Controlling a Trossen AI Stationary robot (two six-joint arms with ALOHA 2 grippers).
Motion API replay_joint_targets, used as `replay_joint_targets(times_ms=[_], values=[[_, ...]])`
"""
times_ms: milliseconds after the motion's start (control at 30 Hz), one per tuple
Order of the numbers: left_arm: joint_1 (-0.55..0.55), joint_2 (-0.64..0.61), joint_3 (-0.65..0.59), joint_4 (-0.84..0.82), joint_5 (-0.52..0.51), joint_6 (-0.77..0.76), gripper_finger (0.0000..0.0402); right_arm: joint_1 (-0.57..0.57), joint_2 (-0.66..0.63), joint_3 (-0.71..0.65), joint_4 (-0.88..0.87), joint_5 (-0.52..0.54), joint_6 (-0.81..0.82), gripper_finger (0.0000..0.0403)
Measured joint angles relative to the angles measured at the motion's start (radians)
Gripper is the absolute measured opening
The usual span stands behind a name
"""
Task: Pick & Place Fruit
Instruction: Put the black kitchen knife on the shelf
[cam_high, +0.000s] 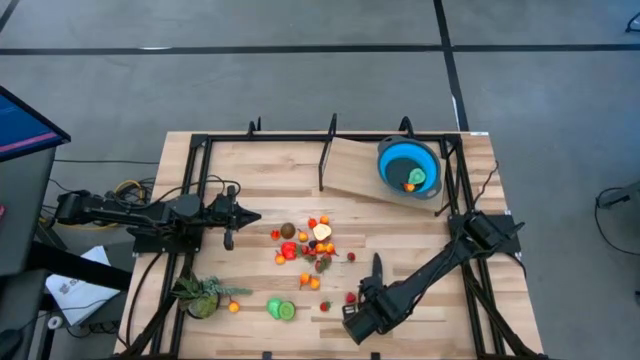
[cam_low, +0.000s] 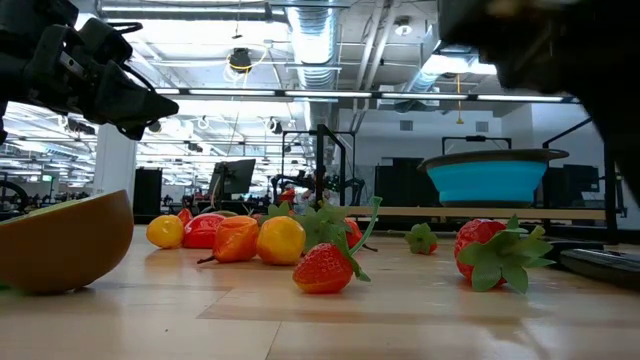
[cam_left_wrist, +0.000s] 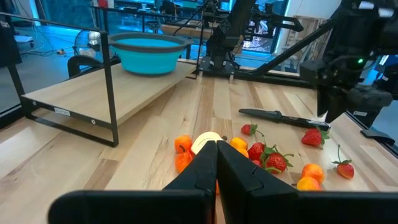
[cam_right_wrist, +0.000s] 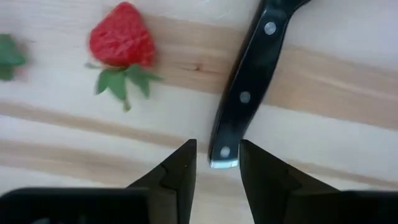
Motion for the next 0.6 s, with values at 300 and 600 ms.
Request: replay_joint_targets(times_ms=[300, 600], values=[[0.000, 0.000, 0.000, 0.000, 0.000, 0.000, 0.0001, -0.002, 0.004, 0.060, -0.101, 0.007, -0.046, 0.0118], [0.000, 0.000, 0.000, 0.000, 0.000, 0.000, 0.0001, -0.001, 0.007, 0.059, -0.108, 0.008, -0.075, 0.0202]])
